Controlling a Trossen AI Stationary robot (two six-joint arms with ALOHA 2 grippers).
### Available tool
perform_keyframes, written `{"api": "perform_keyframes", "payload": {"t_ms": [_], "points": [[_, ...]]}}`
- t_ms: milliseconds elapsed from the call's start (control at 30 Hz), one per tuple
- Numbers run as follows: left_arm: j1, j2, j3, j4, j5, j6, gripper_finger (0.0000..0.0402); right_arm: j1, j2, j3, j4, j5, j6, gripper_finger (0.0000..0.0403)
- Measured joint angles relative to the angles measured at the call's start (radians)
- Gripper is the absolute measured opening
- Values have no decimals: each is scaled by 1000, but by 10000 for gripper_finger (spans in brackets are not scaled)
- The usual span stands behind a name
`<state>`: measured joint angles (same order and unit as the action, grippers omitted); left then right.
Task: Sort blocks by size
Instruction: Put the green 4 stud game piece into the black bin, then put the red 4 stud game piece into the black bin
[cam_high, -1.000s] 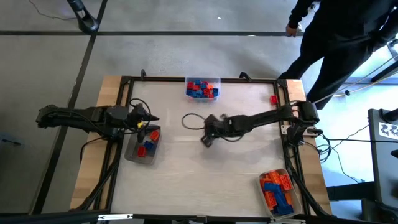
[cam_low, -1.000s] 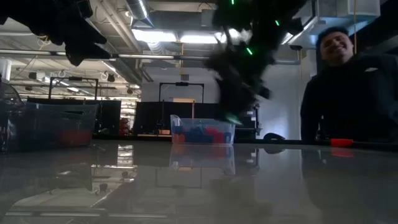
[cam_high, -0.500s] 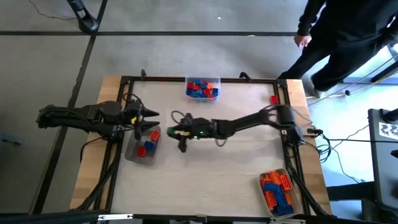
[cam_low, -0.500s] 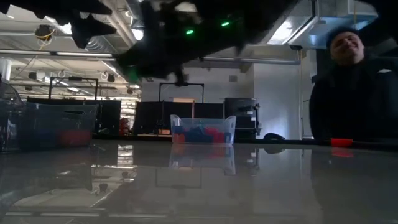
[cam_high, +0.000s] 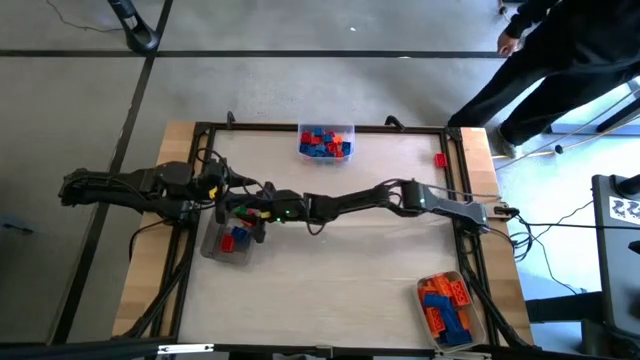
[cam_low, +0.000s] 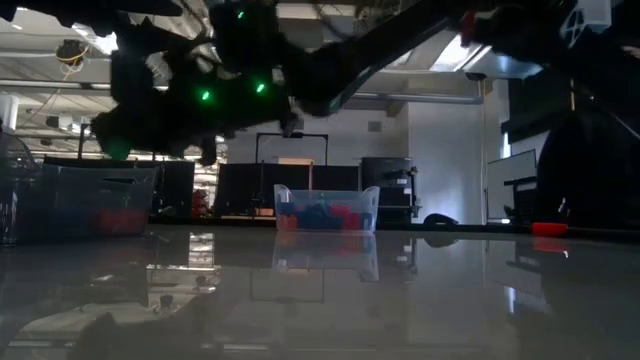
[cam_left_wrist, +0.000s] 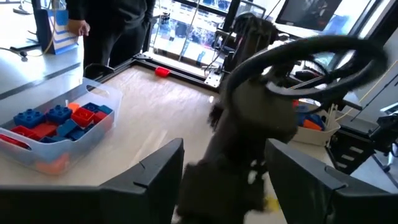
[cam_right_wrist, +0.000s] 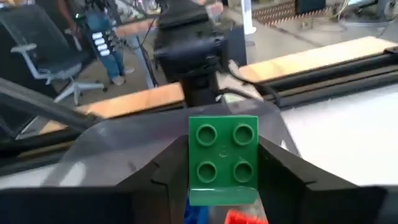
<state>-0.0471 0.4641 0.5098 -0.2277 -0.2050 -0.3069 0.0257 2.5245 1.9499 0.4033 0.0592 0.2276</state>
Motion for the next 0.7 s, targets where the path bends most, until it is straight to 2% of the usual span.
{"api": "perform_keyframes", "payload": {"t_ms": [133, 333, 400, 600, 700], "points": [[-1, 0, 0, -1, 0, 0, 214, -2, 45, 65, -67, 0, 1, 179], [-1, 0, 0, -1, 0, 0, 214, 0, 40, 92, -166, 0, -3, 267], [-1, 0, 0, -1, 0, 0, 214, 0, 20, 101, -249, 0, -4, 288], [-1, 0, 0, -3, 0, 0, 214, 0, -102, 108, -541, 36, -97, 304], [-1, 0, 0, -6, 0, 4, 214, 8, -167, 109, -688, 114, -103, 305]]}}
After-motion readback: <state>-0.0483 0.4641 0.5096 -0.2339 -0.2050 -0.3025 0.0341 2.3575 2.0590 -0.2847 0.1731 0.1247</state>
